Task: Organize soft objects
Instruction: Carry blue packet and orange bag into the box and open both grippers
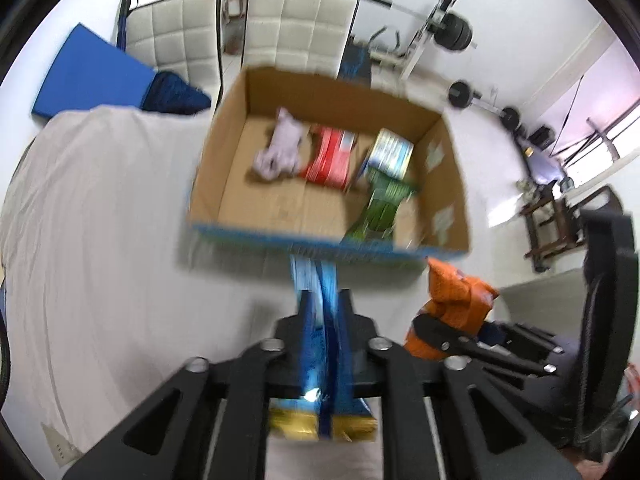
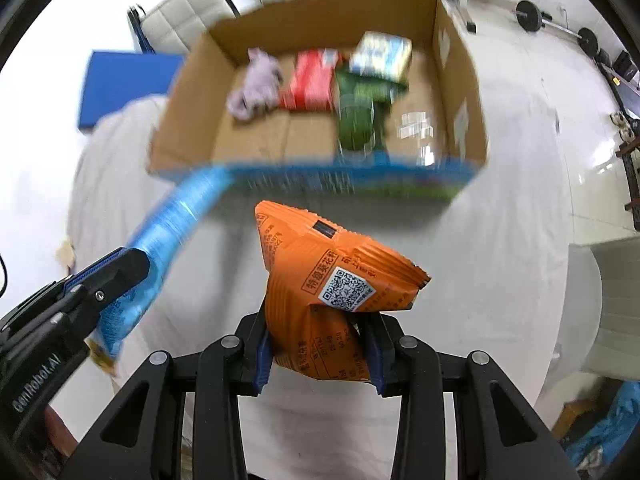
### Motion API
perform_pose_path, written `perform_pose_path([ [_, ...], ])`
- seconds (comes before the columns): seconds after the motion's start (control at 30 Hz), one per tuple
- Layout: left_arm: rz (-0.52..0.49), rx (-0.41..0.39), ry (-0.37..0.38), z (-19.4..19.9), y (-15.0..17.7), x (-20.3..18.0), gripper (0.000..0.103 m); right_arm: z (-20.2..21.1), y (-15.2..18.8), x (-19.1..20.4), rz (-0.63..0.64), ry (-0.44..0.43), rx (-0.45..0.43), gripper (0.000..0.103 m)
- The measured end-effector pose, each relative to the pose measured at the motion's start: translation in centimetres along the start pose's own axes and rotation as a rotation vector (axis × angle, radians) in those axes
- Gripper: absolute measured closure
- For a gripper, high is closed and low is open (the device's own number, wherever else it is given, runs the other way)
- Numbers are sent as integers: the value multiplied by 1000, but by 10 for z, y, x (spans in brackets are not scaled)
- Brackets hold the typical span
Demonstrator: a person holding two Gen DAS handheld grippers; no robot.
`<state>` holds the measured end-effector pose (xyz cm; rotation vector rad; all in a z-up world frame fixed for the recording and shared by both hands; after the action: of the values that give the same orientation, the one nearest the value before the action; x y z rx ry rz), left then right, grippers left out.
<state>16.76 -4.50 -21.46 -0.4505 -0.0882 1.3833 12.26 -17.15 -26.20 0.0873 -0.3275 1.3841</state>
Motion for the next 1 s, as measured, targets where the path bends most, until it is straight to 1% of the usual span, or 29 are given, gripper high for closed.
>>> perform_pose_path([
  [0.07, -8, -40, 3, 10, -25, 1, 96, 12, -18, 10, -1, -17, -31, 63],
  [0.13, -21, -70, -12, 14, -45, 1, 96, 18, -42, 18, 6, -27, -52, 63],
  [0.2, -22, -75, -18, 10, -57, 4, 96, 24, -58, 22, 15, -25, -70, 63],
  [0.27, -21, -48, -28, -1, -59, 10, 96, 18, -67, 26, 19, -25, -69, 63],
  [0.33, 7, 1, -5, -17, -46, 21, 95, 10, -71, 24, 17, -5, -58, 63],
  [0.37, 17, 47, 7, -29, -34, 26, 92, 6, -69, 23, 17, -4, -47, 63],
  [0.4, 26, 104, 13, -43, -21, 31, 83, 0, -65, 20, 18, -1, -34, 63],
  [0.43, 24, 177, 20, -65, 1, 37, 80, -9, -58, 13, 10, 11, -14, 63],
  [0.47, 9, 215, 18, -78, 15, 41, 79, -18, -51, 8, 3, 12, 8, 63],
  [0.5, -14, 264, 0, -94, 33, 46, 79, -27, -43, 3, -3, 12, 30, 63],
  [0.53, -41, 344, -22, -118, 59, 53, 79, -37, -34, -3, -12, 20, 54, 63],
  [0.6, -56, 456, -41, -146, 90, 62, 79, -57, -17, -12, -21, 34, 98, 63],
  [0.63, -61, 508, -38, -159, 105, 65, 79, -69, -8, -16, -25, 41, 125, 63],
  [0.7, -73, 542, -48, -175, 120, 67, 79, -84, 4, -19, -19, 54, 150, 63],
  [0.73, -96, 555, -55, -182, 126, 66, 79, -92, 11, -20, -17, 63, 162, 63],
  [0.8, -134, 565, -78, -192, 131, 62, 70, -100, 18, -21, -18, 67, 177, 63],
  [0.87, -195, 570, -117, -198, 134, 57, 67, -106, 24, -22, -22, 73, 191, 63],
  [0.97, -249, 541, -154, -197, 134, 49, 70, -111, 28, -22, -20, 85, 193, 63],
  [1.0, -253, 530, -156, -196, 135, 47, 76, -111, 29, -22, -18, 88, 191, 63],
])
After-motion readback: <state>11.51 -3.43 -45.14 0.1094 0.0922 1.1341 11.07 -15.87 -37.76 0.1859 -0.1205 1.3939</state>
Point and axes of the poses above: each gripper's, at about its wrist camera, not at the fingertips, and z roughly against the way its jaws point, x to its left, y to its underside, the point moved 6 cm from there along -z, roughly the way its jaws point, and after that the axes turned 7 degrees about -z, right-handed, at the moved point
